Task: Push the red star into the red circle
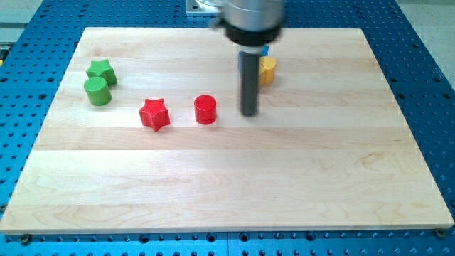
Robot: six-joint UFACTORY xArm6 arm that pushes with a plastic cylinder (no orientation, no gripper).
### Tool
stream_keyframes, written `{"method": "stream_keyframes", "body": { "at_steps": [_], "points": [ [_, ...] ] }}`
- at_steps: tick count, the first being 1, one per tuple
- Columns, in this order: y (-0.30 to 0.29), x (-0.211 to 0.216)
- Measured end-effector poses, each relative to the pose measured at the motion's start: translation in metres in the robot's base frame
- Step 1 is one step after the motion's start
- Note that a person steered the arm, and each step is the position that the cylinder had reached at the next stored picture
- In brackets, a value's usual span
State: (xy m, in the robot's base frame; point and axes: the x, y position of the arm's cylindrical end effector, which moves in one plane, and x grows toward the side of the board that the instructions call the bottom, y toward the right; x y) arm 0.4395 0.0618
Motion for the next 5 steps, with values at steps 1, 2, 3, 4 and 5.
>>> {"method": "stream_keyframes", "body": {
  "at_steps": [1, 2, 3, 4, 5],
  "points": [
    [-0.071, 0.073],
    [-0.219, 0.093],
    [-0.282, 0.050],
    [-0.216, 0.011],
    [-0.152, 0.008]
  ]
}}
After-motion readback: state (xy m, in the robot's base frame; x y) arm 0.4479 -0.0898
